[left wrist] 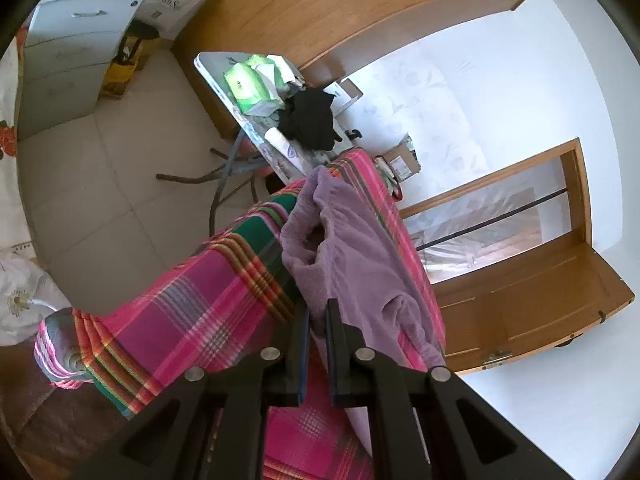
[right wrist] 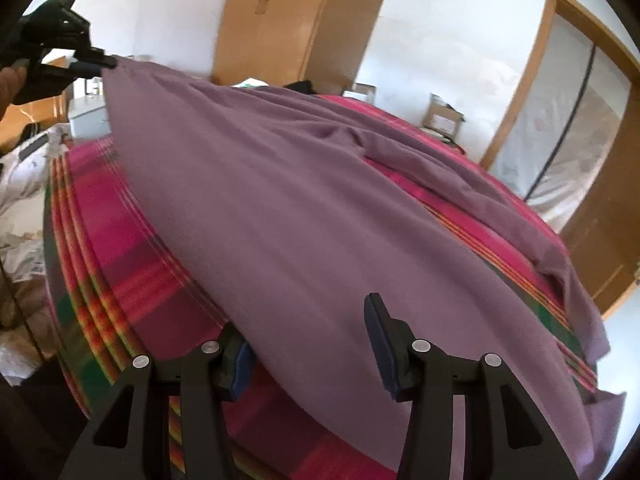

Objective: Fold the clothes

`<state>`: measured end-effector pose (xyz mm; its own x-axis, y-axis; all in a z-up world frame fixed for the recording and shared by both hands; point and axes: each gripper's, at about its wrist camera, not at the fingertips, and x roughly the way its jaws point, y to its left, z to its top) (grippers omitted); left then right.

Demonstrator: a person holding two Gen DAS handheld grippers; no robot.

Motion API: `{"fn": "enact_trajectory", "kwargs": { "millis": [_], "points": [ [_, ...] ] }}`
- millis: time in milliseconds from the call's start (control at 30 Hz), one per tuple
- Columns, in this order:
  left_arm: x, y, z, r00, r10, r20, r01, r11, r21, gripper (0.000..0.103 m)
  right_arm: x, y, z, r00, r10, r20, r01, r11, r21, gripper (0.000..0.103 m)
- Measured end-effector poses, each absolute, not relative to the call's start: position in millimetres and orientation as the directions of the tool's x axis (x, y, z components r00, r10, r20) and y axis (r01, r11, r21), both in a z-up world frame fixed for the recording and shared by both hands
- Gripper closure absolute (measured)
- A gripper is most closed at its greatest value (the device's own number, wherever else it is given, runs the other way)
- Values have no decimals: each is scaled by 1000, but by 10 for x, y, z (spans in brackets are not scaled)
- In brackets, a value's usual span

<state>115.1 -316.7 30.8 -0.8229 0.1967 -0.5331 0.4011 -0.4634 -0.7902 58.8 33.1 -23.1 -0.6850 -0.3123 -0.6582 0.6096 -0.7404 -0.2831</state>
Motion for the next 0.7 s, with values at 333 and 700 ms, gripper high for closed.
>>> {"fn": "enact_trajectory", "kwargs": {
  "millis": [333,700],
  "points": [
    [1308,-3155,44,-807,186,-560,444,-435,-783,96,788,608,-157,-715,-235,-658,550,-769,-324,100],
    [1534,-3184,-192,-788,175,-591,486,-413,-770,96,1164,596,-110,-696,-252,-672,589,-736,-334,100]
  ]
}}
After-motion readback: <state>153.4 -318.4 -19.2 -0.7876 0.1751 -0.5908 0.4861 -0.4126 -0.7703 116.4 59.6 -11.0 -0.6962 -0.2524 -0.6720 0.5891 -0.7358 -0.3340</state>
